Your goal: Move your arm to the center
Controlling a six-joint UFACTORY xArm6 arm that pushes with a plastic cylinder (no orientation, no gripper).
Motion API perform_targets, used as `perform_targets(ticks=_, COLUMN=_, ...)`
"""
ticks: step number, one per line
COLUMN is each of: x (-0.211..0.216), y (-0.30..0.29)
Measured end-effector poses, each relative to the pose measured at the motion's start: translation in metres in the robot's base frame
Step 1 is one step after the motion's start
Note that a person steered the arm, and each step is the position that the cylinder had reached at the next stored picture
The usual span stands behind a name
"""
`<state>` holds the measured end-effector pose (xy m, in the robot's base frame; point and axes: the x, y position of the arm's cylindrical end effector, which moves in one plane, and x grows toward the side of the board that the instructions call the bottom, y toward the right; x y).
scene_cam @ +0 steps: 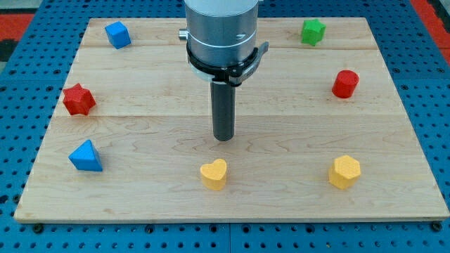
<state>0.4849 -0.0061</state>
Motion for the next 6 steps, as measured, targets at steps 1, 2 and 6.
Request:
perform_targets(ticks=1, x=0.0000, y=0.0017)
perform_targets(ticks=2, x=0.0000, y=0.0016)
perform_targets(ticks=6, x=-0.0018, y=0.0016)
